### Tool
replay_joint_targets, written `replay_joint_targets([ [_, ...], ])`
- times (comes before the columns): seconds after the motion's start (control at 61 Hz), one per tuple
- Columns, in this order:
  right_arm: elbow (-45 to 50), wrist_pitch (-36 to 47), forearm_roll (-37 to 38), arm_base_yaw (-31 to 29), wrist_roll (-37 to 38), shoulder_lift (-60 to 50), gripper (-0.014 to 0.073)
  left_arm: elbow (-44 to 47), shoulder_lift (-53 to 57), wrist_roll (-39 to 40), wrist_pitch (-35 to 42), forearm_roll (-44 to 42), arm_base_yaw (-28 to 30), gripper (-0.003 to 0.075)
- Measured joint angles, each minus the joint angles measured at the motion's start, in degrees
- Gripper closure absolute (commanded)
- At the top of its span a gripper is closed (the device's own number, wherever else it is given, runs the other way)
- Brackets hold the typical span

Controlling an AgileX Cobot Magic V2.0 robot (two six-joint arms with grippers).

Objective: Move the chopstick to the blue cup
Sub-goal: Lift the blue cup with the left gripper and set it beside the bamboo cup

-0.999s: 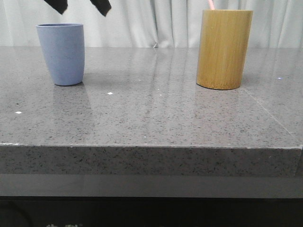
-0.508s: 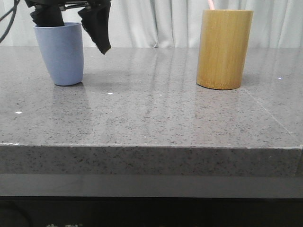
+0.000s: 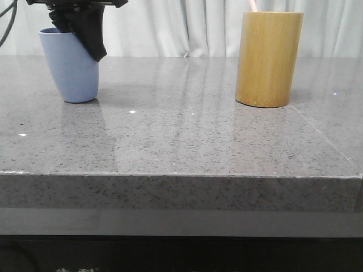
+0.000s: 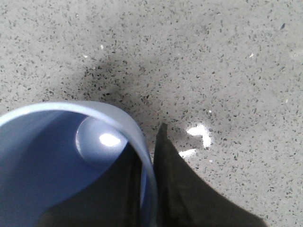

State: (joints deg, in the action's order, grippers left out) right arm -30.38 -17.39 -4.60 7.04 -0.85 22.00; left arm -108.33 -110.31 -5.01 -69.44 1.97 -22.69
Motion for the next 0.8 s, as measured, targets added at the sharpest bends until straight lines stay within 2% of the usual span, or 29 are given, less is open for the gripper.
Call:
replay_joint_targets([
  [0.36,0.0,0.0,0.0,0.0,0.0,0.0,-0.0028,-9.38,-0.2,0.0,-2.31,-0.11,-1.52,0.0739],
  [0.803,0.0,0.0,0.0,0.0,0.0,0.0,-0.0028,-11.5,-0.2,0.0,-2.8,0.54,-12.55,0.0739],
])
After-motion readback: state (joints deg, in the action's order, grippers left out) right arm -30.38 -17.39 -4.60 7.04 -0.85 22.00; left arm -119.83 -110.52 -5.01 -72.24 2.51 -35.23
